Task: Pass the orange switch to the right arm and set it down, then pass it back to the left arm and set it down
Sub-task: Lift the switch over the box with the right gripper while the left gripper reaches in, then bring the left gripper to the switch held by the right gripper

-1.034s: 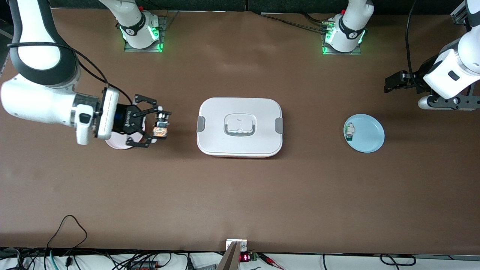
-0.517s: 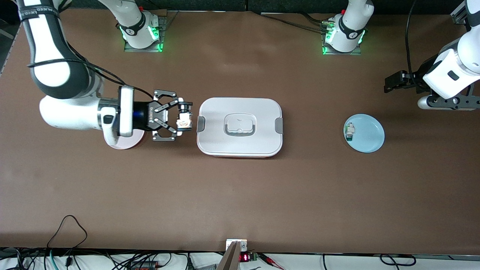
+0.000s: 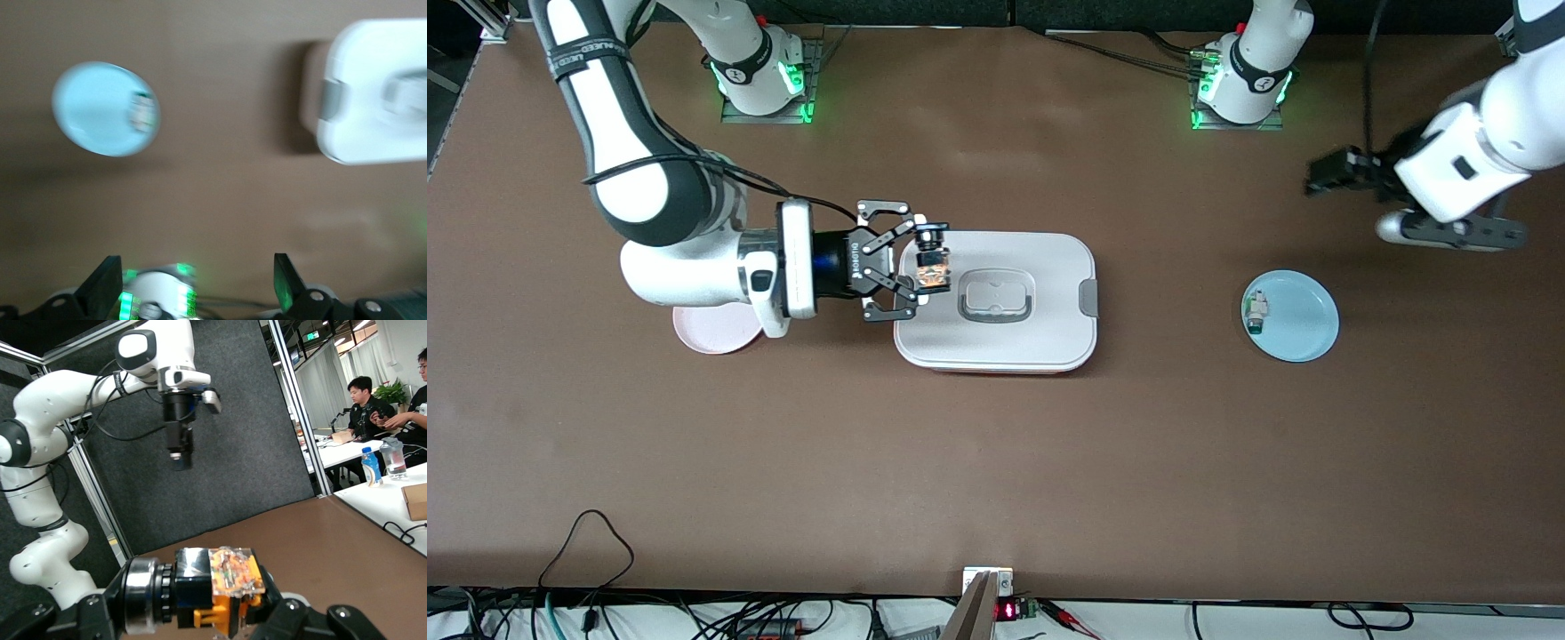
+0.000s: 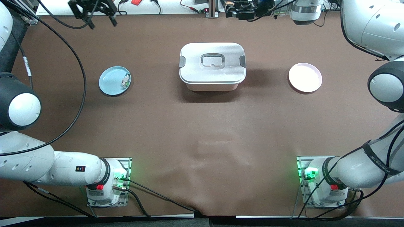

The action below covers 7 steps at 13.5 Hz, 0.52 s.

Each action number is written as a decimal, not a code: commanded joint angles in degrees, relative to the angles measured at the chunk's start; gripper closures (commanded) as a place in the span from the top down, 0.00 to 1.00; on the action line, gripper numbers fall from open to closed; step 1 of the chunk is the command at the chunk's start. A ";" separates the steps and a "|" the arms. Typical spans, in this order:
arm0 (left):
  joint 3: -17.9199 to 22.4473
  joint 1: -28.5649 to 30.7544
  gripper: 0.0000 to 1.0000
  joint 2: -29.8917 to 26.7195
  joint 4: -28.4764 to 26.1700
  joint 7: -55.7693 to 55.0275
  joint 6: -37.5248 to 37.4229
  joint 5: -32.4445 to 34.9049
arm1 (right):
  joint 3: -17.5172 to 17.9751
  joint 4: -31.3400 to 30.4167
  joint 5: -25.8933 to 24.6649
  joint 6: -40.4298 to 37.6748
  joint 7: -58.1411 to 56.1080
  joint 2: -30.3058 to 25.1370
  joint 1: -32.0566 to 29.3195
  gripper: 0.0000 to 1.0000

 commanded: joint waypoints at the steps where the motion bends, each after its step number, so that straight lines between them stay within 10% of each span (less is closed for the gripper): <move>1: -0.17 -0.03 1.00 0.60 0.16 -4.47 -1.43 -11.52 | -0.17 3.60 1.42 4.09 -0.52 1.30 2.91 0.32; 7: -0.26 -0.12 1.00 11.58 -0.63 -9.41 6.74 -43.06 | -0.17 9.31 2.99 17.61 0.35 5.17 11.78 0.32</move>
